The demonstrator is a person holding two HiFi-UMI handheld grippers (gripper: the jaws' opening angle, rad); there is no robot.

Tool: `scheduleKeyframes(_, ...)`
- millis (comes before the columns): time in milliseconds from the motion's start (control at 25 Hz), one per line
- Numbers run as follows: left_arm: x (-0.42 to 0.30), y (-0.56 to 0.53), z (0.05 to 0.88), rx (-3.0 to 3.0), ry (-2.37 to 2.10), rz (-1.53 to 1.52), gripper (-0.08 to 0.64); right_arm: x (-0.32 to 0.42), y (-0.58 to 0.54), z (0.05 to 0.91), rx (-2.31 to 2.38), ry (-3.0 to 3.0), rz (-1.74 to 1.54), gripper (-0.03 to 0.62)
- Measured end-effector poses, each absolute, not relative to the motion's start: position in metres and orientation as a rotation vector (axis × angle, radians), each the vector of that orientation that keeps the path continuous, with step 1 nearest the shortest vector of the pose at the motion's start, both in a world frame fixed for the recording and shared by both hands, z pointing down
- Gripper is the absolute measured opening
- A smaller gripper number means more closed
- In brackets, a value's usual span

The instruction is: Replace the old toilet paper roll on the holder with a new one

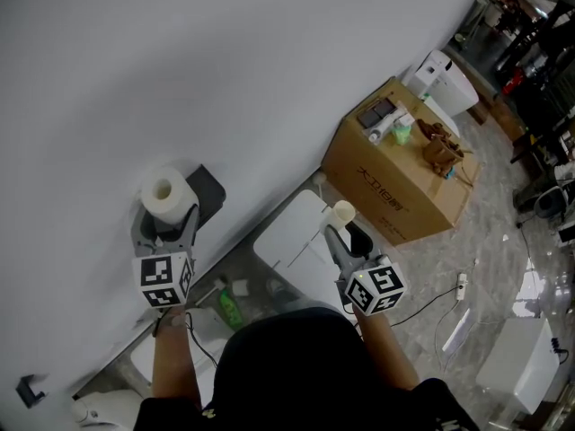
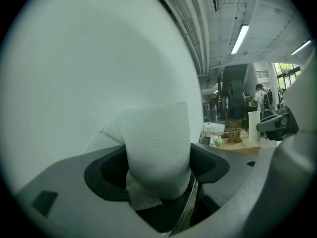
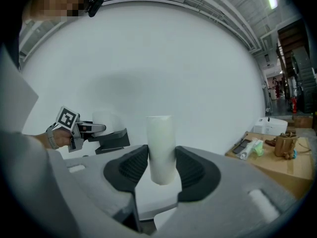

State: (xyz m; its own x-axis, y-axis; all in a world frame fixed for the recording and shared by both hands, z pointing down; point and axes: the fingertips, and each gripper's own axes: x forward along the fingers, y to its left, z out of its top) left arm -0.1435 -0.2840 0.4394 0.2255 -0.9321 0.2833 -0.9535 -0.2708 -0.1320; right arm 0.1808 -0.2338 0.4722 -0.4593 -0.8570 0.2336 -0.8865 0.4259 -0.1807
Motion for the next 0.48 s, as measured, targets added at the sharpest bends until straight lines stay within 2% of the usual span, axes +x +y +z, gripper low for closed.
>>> scheduleKeyframes(480,-0.1433,-0.2847,0.4435,2.433,-1.848,0.565,0.376,0.1709,-0.238,0.4763,1.533,-2.573,0.441,0.172)
